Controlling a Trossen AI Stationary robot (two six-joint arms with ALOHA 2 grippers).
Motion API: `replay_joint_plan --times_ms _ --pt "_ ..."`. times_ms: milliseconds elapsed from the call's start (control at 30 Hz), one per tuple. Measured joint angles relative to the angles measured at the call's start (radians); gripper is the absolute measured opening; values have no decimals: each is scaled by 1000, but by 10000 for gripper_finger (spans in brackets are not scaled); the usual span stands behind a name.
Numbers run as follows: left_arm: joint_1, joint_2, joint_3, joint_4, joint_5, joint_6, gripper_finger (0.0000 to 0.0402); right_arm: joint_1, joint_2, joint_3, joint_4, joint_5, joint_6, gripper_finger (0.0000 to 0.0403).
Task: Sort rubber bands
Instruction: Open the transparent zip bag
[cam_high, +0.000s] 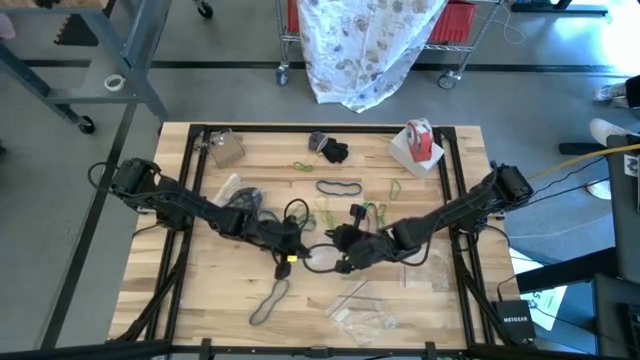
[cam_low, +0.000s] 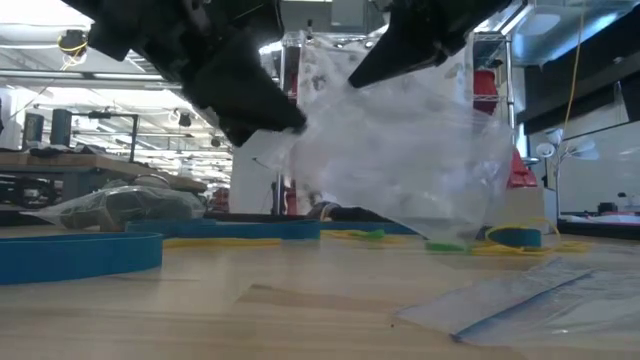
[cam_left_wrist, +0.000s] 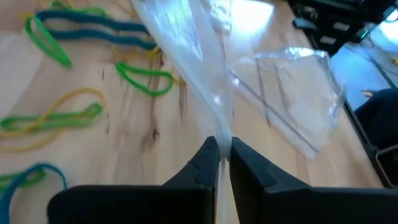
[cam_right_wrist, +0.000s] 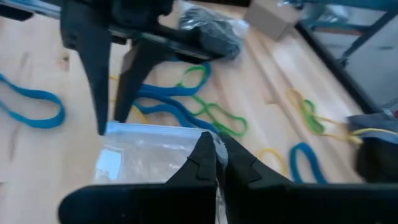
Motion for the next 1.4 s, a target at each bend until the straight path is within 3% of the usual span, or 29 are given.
replay_joint_plan --times_ms 133,367,533,700,833,933,1100,1200,1300,1400 --pt "-12 0 0 -55 1 -10 19 13 -1 0 -8 48 0 1" --pt "-23 0 0 -105 3 -22 19 11 -1 0 -4 41 2 0" --pt "-8 -20 -3 -131 10 18 19 9 -3 0 3 -79 -35 0" --pt "4 -132 -3 -178 -65 100 19 9 -4 0 6 -231 -117 0" --pt "8 -220 -2 -267 -141 162 19 3 5 1 31 -187 -139 11" --pt "14 -264 -1 -349 -182 194 19 -13 4 1 39 -147 -146 36" --pt "11 -280 1 -492 -252 229 19 -19 -34 25 38 -69 -197 113" --pt "1 -280 16 -569 -347 267 19 -18 -53 82 -15 9 -263 157" --pt "-19 -280 42 -619 -507 319 19 -18 -54 139 -71 -4 -293 186" --pt "-47 -280 50 -594 -624 374 19 -18 -54 148 -55 -80 -293 198"
